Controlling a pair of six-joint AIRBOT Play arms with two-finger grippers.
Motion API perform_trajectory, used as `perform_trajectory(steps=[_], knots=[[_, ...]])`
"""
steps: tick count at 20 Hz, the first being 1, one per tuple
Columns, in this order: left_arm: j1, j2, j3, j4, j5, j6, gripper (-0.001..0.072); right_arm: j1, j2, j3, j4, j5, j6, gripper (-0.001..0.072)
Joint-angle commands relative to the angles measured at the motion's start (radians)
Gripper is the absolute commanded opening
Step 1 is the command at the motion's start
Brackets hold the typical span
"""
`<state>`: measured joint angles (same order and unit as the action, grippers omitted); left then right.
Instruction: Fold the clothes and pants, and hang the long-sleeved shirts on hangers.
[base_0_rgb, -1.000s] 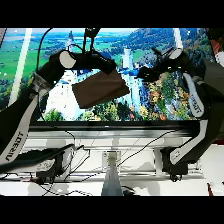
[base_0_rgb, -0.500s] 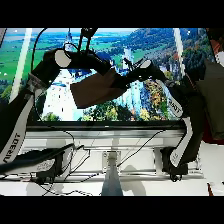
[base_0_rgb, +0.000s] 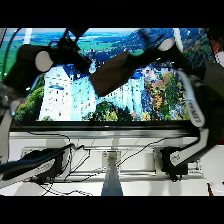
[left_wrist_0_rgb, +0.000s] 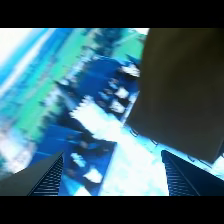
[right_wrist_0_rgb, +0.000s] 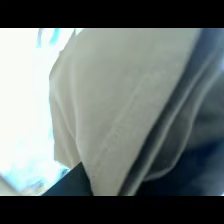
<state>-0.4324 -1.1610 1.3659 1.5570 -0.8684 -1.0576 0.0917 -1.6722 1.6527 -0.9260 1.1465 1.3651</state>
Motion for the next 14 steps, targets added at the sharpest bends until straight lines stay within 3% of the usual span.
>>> perform_trajectory(steps=[1,4,7,12,13,14], knots=[[0.000,0.087,0.001,0.093,-0.015,0.000,0.0704,-0.176,0.221,0.009,-0.287,0.066,0.113,0.0011],[0.000,0.101,0.001,0.092,-0.015,0.000,0.0704,-0.386,0.386,0.009,-0.520,0.179,0.135,0.0012],[0.000,0.097,0.001,0.092,-0.015,0.000,0.0704,-0.622,0.479,0.008,-0.723,0.330,0.338,0.0012],[0.000,0.098,0.001,0.092,-0.015,0.000,0.0704,-0.963,0.513,0.008,-0.746,0.521,0.565,0.0012],[0.000,0.098,0.001,0.092,-0.015,0.000,0.0704,-1.002,0.513,0.008,-0.746,0.520,0.579,0.0031],[0.000,0.098,0.001,0.092,-0.015,0.000,0.0704,-1.030,0.513,0.008,-0.746,0.518,0.604,0.0182]])
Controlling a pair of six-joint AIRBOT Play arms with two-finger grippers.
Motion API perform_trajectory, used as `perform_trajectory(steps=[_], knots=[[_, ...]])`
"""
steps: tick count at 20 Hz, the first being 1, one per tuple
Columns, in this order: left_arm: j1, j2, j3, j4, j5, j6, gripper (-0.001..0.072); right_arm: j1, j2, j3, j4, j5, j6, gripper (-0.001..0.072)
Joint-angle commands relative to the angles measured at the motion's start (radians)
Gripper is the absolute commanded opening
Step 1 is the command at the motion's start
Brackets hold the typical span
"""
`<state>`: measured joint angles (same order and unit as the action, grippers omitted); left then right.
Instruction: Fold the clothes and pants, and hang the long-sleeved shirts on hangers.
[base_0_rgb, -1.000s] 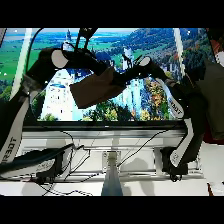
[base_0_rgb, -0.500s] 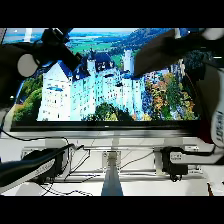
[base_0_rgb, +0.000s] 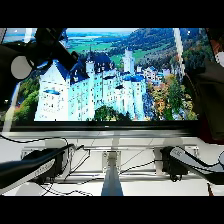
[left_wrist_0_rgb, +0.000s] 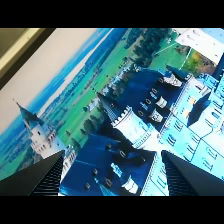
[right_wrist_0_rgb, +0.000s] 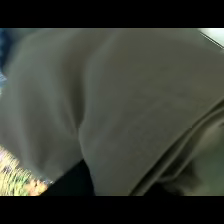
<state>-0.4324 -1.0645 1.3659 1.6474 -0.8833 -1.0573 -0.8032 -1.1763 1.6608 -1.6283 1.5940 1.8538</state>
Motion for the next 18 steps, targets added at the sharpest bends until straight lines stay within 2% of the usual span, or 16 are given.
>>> perform_trajectory(steps=[1,2,3,8,9,10,11,13,14,18], knots=[[0.000,0.001,0.001,0.002,0.000,0.000,0.0704,-0.158,0.017,0.000,-0.043,0.066,0.136,0.0517],[0.000,0.001,0.001,0.002,0.000,-0.001,0.0704,-0.169,0.017,0.000,-0.043,0.061,0.134,0.0717],[0.000,0.001,0.001,0.002,0.000,0.000,0.0704,-0.169,0.016,0.000,-0.043,0.053,0.134,0.0685],[0.000,0.001,0.001,0.002,0.000,0.000,0.0704,-0.094,0.016,0.000,0.098,-0.042,0.061,0.0682],[0.000,0.001,0.001,0.002,0.000,0.000,0.0704,-0.051,0.016,0.000,0.147,-0.066,0.034,0.0655],[0.000,0.001,0.001,0.002,0.000,0.000,0.0704,0.000,0.016,0.000,0.200,-0.089,0.003,0.0524],[0.000,0.001,0.001,0.002,0.000,0.000,0.0704,0.069,0.016,0.000,0.254,-0.109,-0.037,0.0356],[0.000,0.001,0.001,0.002,0.000,0.000,0.0704,0.236,0.016,0.000,0.314,-0.140,-0.128,0.0095],[0.000,0.001,0.001,0.002,0.000,-0.001,0.0704,0.327,0.016,0.000,0.317,-0.148,-0.161,0.0044],[0.000,0.001,0.001,0.002,0.000,0.000,0.0704,0.689,0.016,0.000,0.262,-0.169,-0.228,0.0012]])
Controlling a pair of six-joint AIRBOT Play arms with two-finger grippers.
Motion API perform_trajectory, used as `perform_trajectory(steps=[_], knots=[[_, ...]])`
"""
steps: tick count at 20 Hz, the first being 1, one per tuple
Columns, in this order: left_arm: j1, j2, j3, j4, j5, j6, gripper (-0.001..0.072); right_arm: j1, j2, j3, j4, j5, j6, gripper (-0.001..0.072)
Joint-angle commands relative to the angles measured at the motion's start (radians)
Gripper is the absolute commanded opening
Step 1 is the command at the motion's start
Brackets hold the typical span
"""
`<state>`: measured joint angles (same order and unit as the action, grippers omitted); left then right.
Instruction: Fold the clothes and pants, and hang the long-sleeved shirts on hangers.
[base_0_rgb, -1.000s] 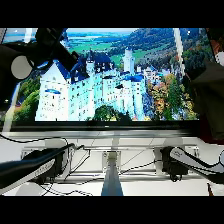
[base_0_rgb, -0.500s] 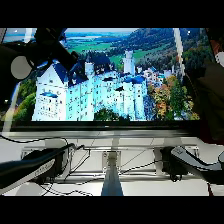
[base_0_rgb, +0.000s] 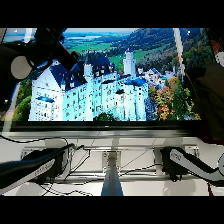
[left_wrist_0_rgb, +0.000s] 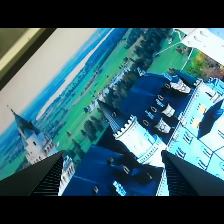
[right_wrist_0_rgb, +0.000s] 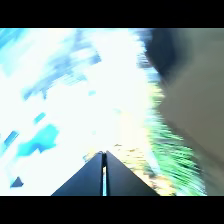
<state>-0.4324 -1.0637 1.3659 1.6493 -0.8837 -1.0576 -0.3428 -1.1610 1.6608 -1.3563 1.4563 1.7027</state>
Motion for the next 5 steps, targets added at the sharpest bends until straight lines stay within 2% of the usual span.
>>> perform_trajectory(steps=[1,3,5], knots=[[0.000,0.000,0.001,0.000,0.000,0.000,0.0704,0.301,0.001,0.000,-0.066,-0.039,-0.082,0.0012],[0.000,0.000,0.001,0.000,0.000,0.000,0.0704,0.408,0.001,0.000,-0.152,-0.068,-0.081,0.0012],[0.000,0.000,0.001,0.000,0.000,0.000,0.0704,0.457,0.001,0.000,-0.132,-0.085,-0.081,0.0012]])
